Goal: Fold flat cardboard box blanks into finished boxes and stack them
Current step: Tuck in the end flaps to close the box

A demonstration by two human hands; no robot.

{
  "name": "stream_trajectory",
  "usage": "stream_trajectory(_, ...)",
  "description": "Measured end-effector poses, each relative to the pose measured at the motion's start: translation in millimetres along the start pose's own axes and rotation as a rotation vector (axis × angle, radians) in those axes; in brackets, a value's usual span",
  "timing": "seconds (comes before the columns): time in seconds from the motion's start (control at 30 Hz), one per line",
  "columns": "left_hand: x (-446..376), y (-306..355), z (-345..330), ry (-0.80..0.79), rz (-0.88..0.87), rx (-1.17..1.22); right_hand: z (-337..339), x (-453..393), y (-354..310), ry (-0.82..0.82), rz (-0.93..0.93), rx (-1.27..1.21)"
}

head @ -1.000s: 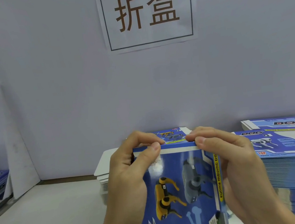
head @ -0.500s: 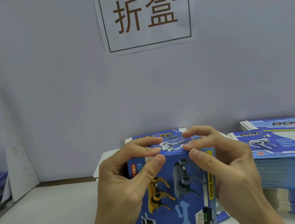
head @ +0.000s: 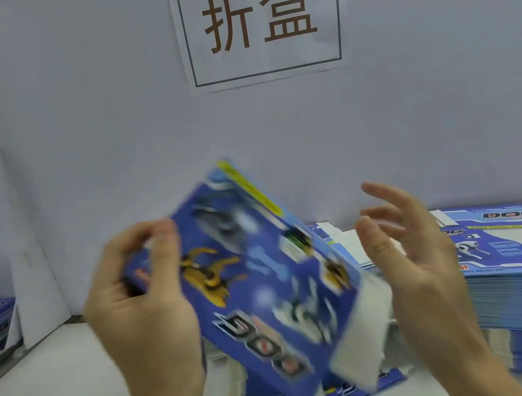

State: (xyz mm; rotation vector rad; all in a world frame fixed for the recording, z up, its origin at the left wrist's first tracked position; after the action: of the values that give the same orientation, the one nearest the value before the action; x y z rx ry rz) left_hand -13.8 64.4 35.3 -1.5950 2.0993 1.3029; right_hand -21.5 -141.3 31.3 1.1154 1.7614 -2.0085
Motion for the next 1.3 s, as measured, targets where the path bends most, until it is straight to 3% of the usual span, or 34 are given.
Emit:
stream_trajectory(0.1,-10.3,-1.1,7.0,0.338,-0.043,0.104,12.5,-7.3,-2.7,0.160,-0.046,0.254)
stream_trajectory(0.13,-10.8,-2.6,7.9,0.403,-0.030,0.152,14.7,-8.9,-2.1,0.063,-0.133,0.377)
stream_trajectory(0.2,-6.0,-6.2,6.6,0.467,0.022,0.210,7.3,-4.7,-5.7,-0.392,-0.475,0.492)
stream_trajectory(0.27,4.2,-10.7,1.7,0.467,0.126,0.193,-6.3,5.2,-7.8,-0.746,-0.799,0.405)
stream_trajectory(0.33,16.2,-15.0,-5.0,0.443,0.266,0.176,-17.7,11.0,-4.1,-0.694,-0.883,0.130)
stream_trajectory(0.4,26.2,-18.9,-13.0,0.357,0.413,0.150,-22.2,9.2,4.6,-0.442,-0.827,-0.266)
stream_trajectory(0.47,36.3,-23.1,-19.8,0.159,0.587,0.164,-16.8,3.5,10.9,-0.170,-0.695,-0.614)
stream_trajectory(0.57,46.0,-22.0,-26.0,-0.260,0.781,0.268,2.4,-6.8,10.4,0.102,-0.456,-0.693)
stream_trajectory(0.63,45.2,-20.5,-23.7,-0.413,0.781,0.176,16.9,-11.7,8.9,0.166,-0.358,-0.653)
stream_trajectory(0.7,35.7,-15.3,-18.8,-0.387,0.645,0.035,31.0,-14.8,6.6,0.138,-0.300,-0.560)
stream_trajectory(0.8,17.8,-2.8,-13.1,-0.424,0.440,-0.055,40.6,-17.3,3.7,-0.064,-0.266,-0.415)
stream_trajectory(0.97,25.7,1.1,-19.3,-0.769,0.529,-0.135,21.6,-5.8,-2.8,-0.475,-0.260,-0.240)
stream_trajectory(1.03,31.1,-2.1,-18.7,-0.754,0.563,-0.085,12.1,-3.2,-1.7,-0.481,-0.268,-0.224)
stream_trajectory(1.13,35.4,-8.7,-15.1,-0.745,0.527,0.002,4.3,-3.0,5.8,-0.335,-0.302,-0.150)
stream_trajectory(1.3,40.0,-18.1,-16.2,-0.748,0.520,0.045,-5.1,2.0,17.5,-0.262,-0.182,-0.092)
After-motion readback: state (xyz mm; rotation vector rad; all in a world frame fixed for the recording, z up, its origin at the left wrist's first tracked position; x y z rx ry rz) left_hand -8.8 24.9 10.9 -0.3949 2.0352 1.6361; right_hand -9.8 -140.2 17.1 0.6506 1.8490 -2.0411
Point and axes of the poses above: each hand's wrist, its own x-axis away from the middle knuckle, its own z-axis out of the back of the hand, y = z × x, the point moved 1 cm from there along -x, towards the middle knuckle, and after that the axes turned 5 degrees about x, right-handed, at the moved point
